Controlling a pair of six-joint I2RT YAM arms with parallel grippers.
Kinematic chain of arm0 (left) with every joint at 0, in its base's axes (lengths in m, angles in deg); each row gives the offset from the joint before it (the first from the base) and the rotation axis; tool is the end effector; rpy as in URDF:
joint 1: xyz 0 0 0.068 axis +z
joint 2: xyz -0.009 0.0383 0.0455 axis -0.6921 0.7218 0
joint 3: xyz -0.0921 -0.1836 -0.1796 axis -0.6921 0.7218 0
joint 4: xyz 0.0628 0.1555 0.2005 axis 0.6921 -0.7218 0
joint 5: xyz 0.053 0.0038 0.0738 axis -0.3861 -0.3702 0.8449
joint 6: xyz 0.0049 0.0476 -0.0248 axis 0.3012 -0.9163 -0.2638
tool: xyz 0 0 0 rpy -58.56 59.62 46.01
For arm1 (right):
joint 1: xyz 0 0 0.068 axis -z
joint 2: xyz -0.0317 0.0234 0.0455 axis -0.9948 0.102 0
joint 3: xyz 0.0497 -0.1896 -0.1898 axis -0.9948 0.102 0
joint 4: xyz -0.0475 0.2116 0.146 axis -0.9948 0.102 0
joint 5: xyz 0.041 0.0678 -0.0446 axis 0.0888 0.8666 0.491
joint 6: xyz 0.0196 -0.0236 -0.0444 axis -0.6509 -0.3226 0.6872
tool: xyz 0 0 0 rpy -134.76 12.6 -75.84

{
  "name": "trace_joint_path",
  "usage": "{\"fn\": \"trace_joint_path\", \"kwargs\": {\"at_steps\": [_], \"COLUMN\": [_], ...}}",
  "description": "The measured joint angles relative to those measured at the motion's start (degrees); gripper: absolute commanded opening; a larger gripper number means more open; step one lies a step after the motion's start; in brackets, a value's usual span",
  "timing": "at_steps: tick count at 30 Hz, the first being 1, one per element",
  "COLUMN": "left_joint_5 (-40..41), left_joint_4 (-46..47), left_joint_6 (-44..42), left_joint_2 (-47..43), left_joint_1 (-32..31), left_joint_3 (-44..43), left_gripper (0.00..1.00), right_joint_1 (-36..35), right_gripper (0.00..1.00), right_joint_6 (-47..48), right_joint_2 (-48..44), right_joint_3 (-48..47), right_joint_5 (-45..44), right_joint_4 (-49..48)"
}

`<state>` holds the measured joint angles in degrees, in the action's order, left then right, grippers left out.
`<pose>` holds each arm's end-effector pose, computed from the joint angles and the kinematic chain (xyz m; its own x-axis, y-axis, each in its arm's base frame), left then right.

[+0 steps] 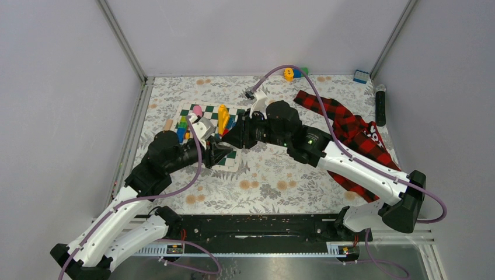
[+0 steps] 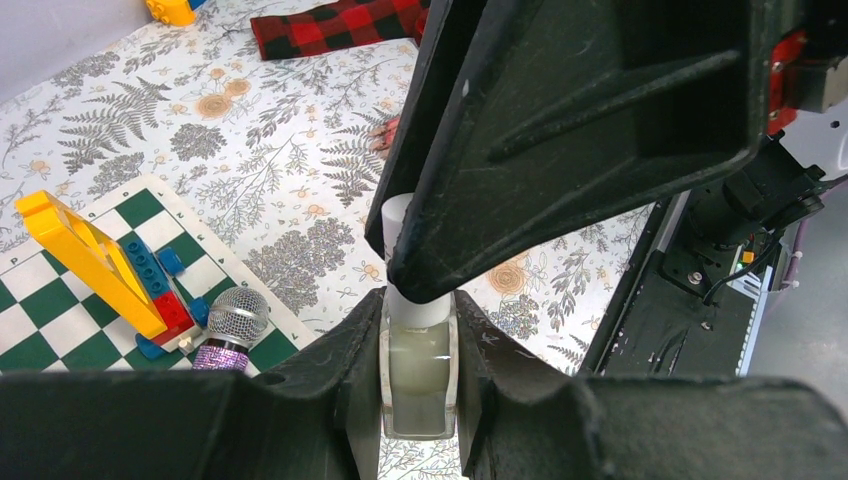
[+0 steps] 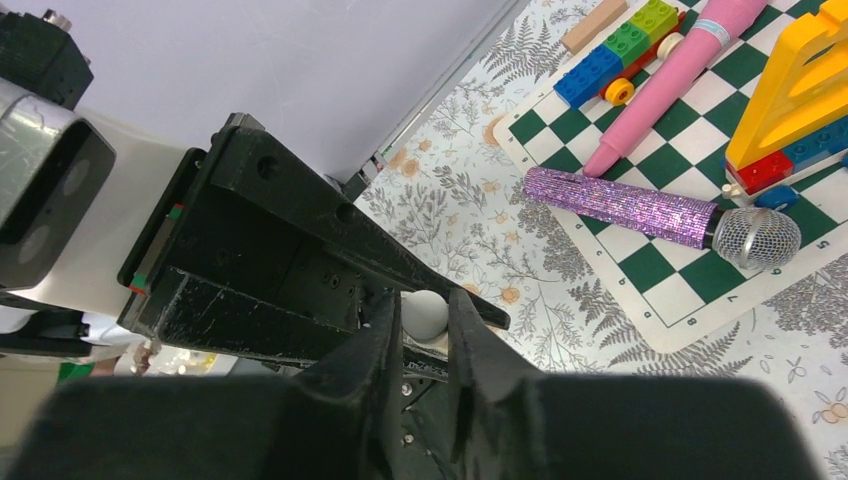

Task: Paint the nails
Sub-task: Unscrew the nail polish bottle.

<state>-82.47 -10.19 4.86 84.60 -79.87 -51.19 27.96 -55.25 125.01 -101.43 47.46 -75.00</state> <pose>0.1263 -0.1086 0.3516 -0.1958 0.0908 -0.9764 0.8351 0.5374 -0.1174 0.1756 0.2730 0.4068 -0.5346 0.0932 -0.8399 -0.7422 0.4235 0.5194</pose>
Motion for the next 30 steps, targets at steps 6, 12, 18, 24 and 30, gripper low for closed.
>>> {"fn": "trace_joint_path", "kwargs": {"at_steps": [6, 12, 18, 24, 30], "left_joint_5": [-0.66, -4.52, -15.72, -29.27, -35.63], "left_joint_4": [-0.17, 0.59, 4.74, 10.03, 12.52], "left_joint_6": [0.11, 0.72, 3.50, 7.61, 9.57], "left_joint_2": [0.02, -0.02, -0.04, 0.52, 1.62], "left_joint_1": [0.09, 0.50, 0.70, 0.37, 0.11], "left_joint_3": [0.00, 0.00, 0.00, 0.00, 0.00], "left_gripper": [0.00, 0.00, 0.00, 0.00, 0.00], "right_joint_1": [-0.02, 1.05, 2.97, 3.06, 3.04], "right_gripper": [0.00, 0.00, 0.00, 0.00, 0.00], "right_joint_6": [2.12, 5.44, 10.78, 16.48, 20.44], "right_joint_2": [0.17, -0.61, -4.28, -8.90, -9.90], "right_joint_3": [-0.61, -0.55, 0.52, 3.13, 3.82], "right_joint_5": [0.04, 4.46, 15.69, 26.36, 32.57], "right_joint_4": [1.16, 1.33, 1.55, -0.39, -1.38]}}
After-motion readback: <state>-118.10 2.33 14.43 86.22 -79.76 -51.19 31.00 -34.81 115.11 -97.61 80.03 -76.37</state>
